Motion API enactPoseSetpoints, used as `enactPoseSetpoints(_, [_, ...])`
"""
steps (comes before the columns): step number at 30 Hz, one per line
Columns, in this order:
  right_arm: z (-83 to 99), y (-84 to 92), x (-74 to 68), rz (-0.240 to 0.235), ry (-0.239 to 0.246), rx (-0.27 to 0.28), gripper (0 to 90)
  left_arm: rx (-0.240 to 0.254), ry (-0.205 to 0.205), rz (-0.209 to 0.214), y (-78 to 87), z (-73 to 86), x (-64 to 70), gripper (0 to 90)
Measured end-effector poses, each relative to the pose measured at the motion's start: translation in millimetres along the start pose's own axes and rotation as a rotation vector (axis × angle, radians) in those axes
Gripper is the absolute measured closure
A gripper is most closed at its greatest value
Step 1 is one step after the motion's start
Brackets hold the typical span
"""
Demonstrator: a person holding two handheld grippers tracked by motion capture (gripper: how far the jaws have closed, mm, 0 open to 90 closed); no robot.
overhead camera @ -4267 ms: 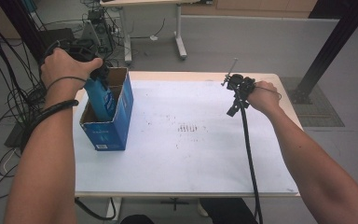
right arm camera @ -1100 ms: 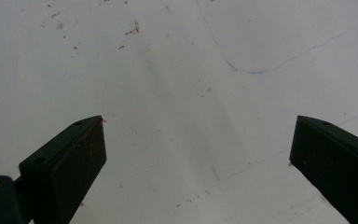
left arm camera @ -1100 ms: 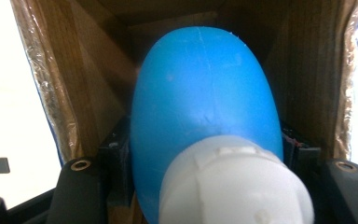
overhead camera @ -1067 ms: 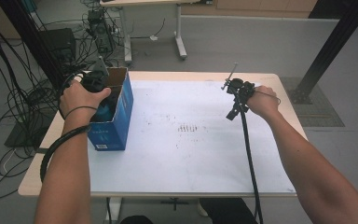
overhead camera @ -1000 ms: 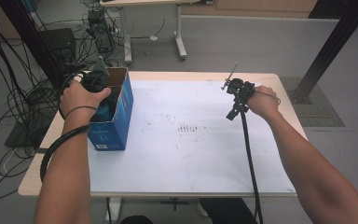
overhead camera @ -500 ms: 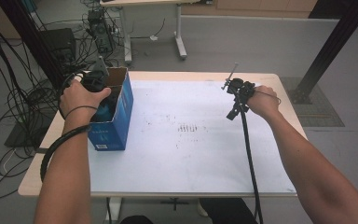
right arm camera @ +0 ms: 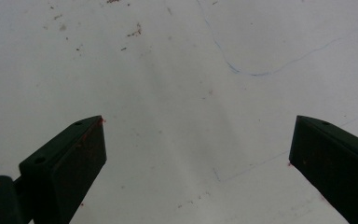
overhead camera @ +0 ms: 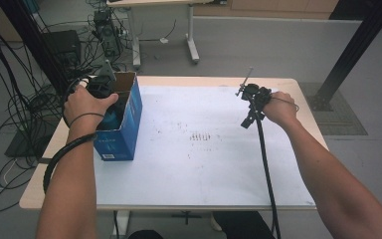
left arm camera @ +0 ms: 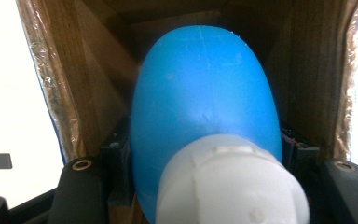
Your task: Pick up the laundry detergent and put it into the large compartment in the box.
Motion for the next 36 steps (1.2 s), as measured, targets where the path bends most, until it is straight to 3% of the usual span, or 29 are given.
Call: enactPoseSetpoints(36, [2.6,0.4,0.3,-0.008,-0.010,0.018,3.7,0.001,0.007,-0.004,0.1,0.2,1.1,37.5])
Point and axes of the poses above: each handheld gripper's, and its own axes: y roughly backward along the jaws, z roughly out of its underside, x roughly to its right, the point moved 8 cm from there along -y, roughly forward along the jaws, and after that the axes turned 3 degrees about x, right-handed, at the moved point
